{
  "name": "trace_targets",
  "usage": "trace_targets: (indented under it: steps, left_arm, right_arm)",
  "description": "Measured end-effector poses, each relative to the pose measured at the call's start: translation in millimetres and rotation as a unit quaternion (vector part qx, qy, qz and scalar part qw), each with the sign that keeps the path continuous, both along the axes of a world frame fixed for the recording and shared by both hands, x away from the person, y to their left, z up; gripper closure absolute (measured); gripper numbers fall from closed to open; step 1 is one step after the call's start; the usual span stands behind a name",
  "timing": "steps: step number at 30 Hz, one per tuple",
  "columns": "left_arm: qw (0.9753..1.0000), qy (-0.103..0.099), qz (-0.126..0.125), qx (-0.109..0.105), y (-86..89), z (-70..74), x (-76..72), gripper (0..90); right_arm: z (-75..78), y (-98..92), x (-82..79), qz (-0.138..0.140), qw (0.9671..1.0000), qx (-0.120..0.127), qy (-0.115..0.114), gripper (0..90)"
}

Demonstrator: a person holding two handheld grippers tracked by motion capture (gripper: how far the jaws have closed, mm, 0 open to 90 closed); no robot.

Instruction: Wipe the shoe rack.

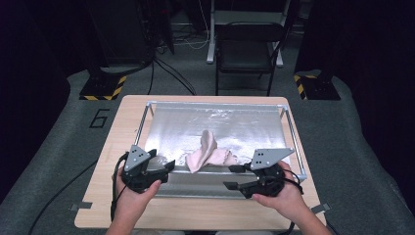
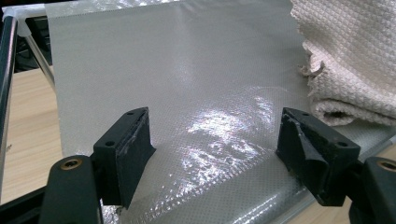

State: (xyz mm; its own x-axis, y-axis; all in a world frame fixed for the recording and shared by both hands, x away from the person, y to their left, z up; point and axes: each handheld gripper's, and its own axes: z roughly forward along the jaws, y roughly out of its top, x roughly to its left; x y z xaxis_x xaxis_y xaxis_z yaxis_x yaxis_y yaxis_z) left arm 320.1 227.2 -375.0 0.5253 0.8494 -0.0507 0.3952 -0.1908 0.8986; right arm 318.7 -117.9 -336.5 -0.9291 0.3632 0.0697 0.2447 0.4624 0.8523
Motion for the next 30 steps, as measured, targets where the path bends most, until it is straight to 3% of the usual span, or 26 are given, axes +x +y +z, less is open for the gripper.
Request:
trace_targets:
  steps: [21, 30]
  left_arm:
    - [1.0000, 0.001, -0.001, 0.001, 0.1, 0.2, 0.3, 25.5]
    - [1.0000, 0.002, -0.002, 0.002, 0.3, 0.4, 0.8, 25.5]
  right_arm:
    - [27.9, 43.5, 33.2, 0.015, 0.9996, 0.011, -0.022, 46.2]
    - [26.9, 59.1, 41.0, 0.020, 0.9994, 0.012, -0.023, 45.8]
